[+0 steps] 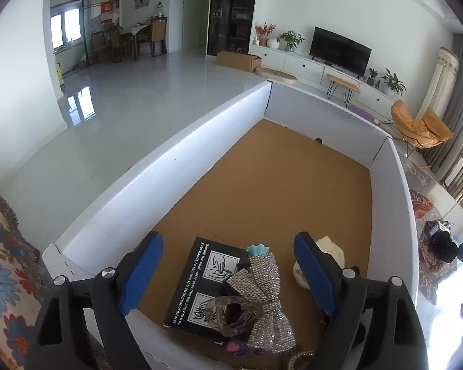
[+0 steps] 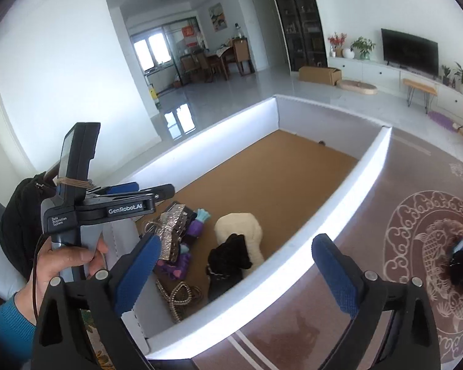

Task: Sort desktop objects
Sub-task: 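Carry the bow and black plush over the white bin and open both grippers, then bring both grippers back over the table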

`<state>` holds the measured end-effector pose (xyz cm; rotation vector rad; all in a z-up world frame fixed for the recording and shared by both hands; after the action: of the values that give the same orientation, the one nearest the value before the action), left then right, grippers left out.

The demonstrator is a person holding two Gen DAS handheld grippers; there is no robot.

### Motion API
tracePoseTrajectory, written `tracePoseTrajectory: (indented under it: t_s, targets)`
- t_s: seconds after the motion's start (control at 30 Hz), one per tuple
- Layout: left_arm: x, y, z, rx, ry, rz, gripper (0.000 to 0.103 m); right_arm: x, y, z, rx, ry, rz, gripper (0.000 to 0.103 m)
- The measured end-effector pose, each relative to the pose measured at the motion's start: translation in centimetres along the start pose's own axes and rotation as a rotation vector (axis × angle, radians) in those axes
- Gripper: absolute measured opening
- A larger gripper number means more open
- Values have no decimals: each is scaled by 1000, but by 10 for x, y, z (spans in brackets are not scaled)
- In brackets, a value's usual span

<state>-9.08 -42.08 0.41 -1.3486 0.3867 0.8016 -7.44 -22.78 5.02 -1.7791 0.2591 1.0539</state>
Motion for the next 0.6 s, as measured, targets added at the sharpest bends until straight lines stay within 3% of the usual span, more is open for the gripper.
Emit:
tracePoseTrajectory:
  t_s: [0.1, 0.2, 0.3, 0.5, 0.6]
  targets:
    - [1, -15, 23, 30, 21, 37, 86, 10, -17, 47, 81, 16, 42, 102]
    - [2, -27, 59, 83, 57, 66, 86, 37, -25, 105, 202, 12, 22, 102]
    - [6, -40, 104, 154, 105, 84, 86, 78, -30, 175, 341, 38, -47, 102]
    - [25, -60, 218, 314, 246, 70, 88, 164, -49, 303, 556, 220, -195, 102]
    - [48, -51, 274, 383, 313, 0, 99, 195, -61, 336, 617, 267, -254, 102]
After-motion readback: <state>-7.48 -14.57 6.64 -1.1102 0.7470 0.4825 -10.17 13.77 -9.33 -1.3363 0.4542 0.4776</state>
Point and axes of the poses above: each gripper's, at about its wrist camera, not at the fingertips, and y roughly the way its jaws point, z to its right, x to its underside, the point moved 10 cm from there along y, roughly the way its jaws point, and after that the axes turned 10 degrees about x, right-handed, at the moved point
